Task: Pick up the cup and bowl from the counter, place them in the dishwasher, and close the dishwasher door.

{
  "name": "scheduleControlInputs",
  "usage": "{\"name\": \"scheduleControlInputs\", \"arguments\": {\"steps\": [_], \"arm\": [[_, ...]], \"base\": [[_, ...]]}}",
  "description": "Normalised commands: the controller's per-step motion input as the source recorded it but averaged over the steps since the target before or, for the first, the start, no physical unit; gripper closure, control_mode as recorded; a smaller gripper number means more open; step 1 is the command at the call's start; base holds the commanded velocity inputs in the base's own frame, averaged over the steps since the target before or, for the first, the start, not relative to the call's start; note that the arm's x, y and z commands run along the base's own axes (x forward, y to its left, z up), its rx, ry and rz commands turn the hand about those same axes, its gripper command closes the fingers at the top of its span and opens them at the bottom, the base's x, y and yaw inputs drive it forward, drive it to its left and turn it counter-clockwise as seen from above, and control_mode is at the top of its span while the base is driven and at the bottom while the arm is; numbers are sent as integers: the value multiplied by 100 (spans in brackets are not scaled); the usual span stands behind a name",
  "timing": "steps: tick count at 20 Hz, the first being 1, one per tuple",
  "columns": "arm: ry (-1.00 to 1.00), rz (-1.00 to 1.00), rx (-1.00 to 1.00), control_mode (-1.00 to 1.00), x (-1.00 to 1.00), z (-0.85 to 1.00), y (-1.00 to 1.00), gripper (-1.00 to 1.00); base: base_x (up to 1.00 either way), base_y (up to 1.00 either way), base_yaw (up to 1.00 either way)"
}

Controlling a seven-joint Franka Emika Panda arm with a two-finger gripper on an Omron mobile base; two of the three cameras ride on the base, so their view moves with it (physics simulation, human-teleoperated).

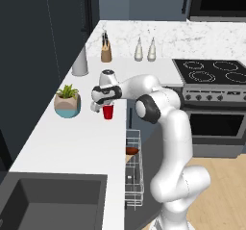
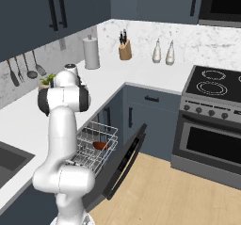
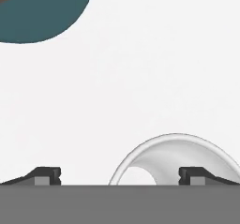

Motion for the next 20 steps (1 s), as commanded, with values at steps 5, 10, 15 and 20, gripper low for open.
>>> {"name": "scheduleControlInputs", "arguments": {"steps": [5,10,15,20], "arm": [[10,-4,-1,-100,0,-35,1,100],[19,-7,-1,-100,-25,-63,0,100],[10,-5,-1,-100,-10,-57,0,100],[0,-3,0,-100,-22,-6,-8,100]], "base": [[0,0,0],[0,0,0],[0,0,0],[0,0,0]]}}
